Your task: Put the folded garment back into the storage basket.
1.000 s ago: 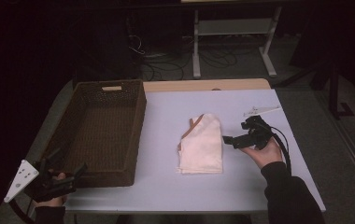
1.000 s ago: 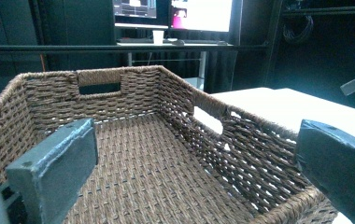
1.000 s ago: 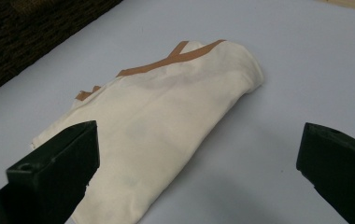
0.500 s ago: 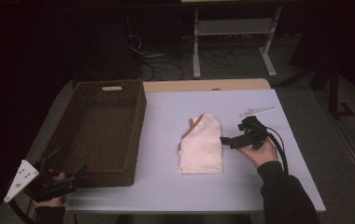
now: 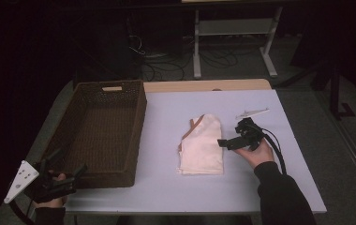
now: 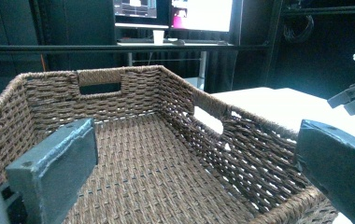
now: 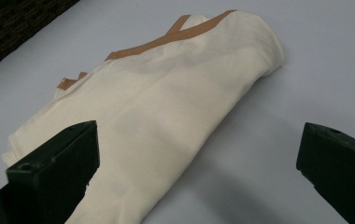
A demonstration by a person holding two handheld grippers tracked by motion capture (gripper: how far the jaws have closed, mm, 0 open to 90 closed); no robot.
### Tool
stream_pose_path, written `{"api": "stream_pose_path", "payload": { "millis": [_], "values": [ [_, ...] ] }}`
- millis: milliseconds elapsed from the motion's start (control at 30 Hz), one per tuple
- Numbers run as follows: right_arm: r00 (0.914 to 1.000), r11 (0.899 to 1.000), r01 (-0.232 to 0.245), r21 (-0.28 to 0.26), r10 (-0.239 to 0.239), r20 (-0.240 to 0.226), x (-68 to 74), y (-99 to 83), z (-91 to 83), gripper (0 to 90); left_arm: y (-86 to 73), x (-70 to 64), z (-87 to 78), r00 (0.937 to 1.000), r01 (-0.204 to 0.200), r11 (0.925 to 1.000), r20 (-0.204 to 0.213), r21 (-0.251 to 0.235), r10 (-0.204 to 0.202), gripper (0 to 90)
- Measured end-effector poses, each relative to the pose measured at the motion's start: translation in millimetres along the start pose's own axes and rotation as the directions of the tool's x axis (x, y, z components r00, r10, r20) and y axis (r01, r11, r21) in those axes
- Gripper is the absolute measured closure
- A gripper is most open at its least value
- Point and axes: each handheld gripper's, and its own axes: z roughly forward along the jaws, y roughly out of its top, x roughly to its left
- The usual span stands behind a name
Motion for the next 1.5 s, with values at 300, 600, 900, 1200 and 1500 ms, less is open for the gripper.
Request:
{"api": "stream_pose_path", "payload": {
  "millis": [300, 600, 900, 1200, 1500],
  "values": [
    [0.9999, 1.000, 0.005, 0.030, -0.005, -0.015, 1.5, -1.4, 11.3, 0.0, 0.0, 0.2, 0.1, 1.0000, -0.002, 1.0000, 0.002, 0.002, 0.002, 0.0],
    [0.9996, 0.999, 0.010, 0.051, -0.009, -0.025, 3.9, -3.0, 19.9, 0.0, 0.0, 0.0, 0.2, 1.0000, -0.002, 1.0000, 0.003, 0.001, 0.002, 0.0],
    [0.9994, 0.997, 0.016, 0.075, -0.014, -0.032, 4.7, -4.3, 27.1, 0.0, -0.1, 0.2, 0.3, 1.0000, -0.002, 1.0000, 0.004, 0.001, 0.002, 0.0],
    [0.9989, 0.995, 0.021, 0.098, -0.016, -0.043, 5.8, -5.8, 33.2, 0.0, 0.0, 0.1, 0.2, 1.0000, -0.002, 1.0000, 0.004, 0.001, 0.002, 0.0],
    [0.9976, 0.991, 0.032, 0.130, -0.024, -0.065, 7.4, -7.3, 39.9, 3.2, -0.1, 0.2, 0.3, 1.0000, -0.002, 1.0000, 0.006, 0.000, 0.002, 0.0]
  ]
}}
